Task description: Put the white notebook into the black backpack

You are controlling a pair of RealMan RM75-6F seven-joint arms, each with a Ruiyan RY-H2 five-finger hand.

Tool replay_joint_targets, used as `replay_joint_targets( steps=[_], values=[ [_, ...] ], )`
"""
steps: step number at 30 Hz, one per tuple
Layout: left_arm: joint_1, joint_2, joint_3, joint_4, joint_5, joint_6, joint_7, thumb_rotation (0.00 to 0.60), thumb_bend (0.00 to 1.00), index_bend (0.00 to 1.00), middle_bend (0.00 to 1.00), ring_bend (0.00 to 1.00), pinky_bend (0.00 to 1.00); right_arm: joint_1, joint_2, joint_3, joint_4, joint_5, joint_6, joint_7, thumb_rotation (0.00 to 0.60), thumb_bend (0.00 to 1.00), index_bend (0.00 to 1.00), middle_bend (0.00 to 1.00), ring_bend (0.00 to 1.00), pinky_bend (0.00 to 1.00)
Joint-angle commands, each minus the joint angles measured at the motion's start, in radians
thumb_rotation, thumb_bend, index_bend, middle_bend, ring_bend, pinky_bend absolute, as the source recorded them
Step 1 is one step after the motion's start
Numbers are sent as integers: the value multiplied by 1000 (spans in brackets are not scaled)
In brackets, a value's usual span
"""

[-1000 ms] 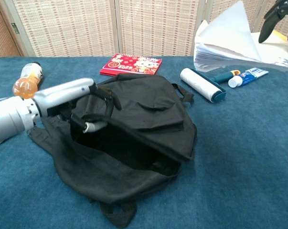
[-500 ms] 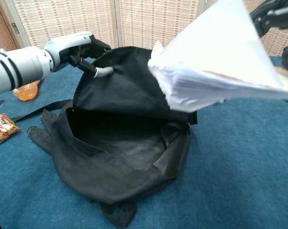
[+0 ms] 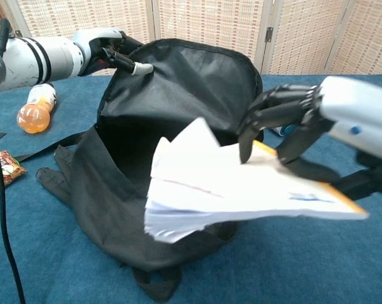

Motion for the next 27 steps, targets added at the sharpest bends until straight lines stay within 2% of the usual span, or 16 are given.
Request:
replay_joint_targets(
  steps=[1,8,17,27],
  values=[
    [-8,6,-3,8,-22,-15,5,600,488,613,349,292,181,44,-87,21,96,26,-48,44,600,653,774,440,286,235],
    [-1,19,-1,-7,-27,-14,1,600,489,613,348,292,179,107,-239,54,291,71,-97,111,600,657,774,443,287,242],
    [11,38,4,-32,-19,-11,-6,600,488,612,345,291,179,194,-436,77,598,105,-119,160,600,661,776,445,289,247],
    [28,63,6,-56,-6,-12,-24,600,489,611,343,288,178,269,-569,73,854,143,-157,129,600,662,777,447,289,247]
  ],
)
